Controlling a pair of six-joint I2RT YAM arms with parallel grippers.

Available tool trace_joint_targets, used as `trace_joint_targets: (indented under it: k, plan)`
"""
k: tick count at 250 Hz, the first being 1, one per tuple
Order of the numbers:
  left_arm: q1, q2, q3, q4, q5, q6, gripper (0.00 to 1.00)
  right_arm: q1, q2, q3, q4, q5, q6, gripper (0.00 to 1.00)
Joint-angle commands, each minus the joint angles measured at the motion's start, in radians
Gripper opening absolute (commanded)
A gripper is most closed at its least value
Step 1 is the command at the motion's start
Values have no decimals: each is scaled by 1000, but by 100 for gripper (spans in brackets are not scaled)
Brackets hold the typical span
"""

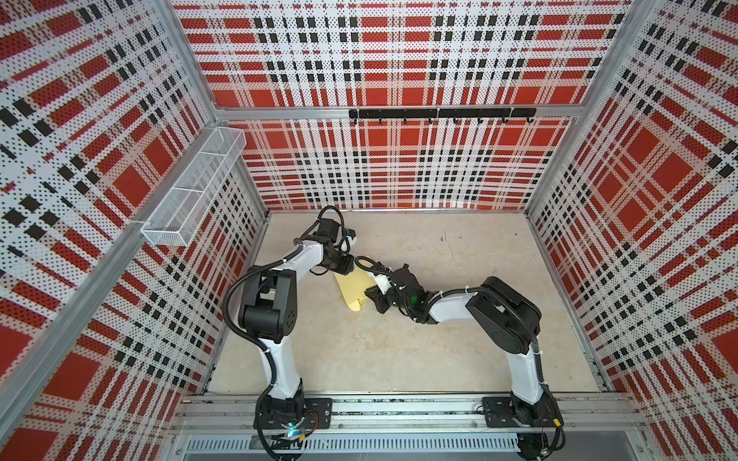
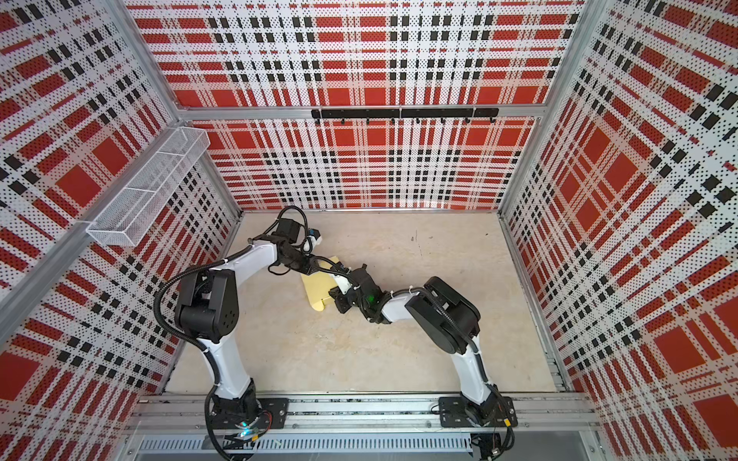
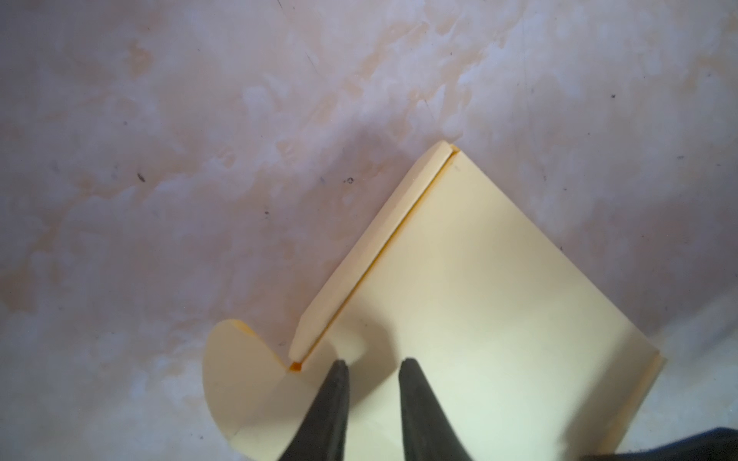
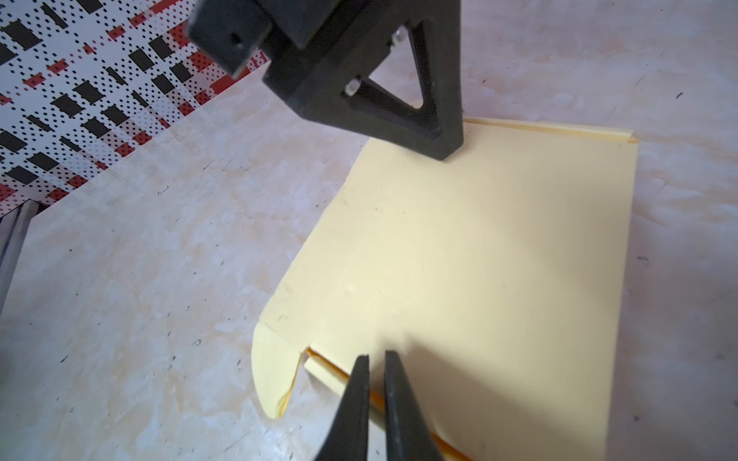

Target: Fold the paper box

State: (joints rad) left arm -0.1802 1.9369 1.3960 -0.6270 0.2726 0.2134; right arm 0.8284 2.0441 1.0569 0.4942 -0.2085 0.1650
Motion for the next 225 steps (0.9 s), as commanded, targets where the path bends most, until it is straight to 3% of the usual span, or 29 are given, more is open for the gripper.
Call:
trace_joint_targets:
  k: [1,58,132,225]
  plan:
    - [-9,36,17,-30,2,-4,27,-9,-21,-32,-98,16,-28,13]
    - [-69,0,-49,-13,10,-49,27,-18,-71,-38,-137,23,-40,13]
    - [-131,-75,-134,37,47,-193,25,-22,-157,-37,-195,37,-59,13]
    - [-217,-181,-191,89,88,-320,28,-22,-218,-131,-200,42,0,14]
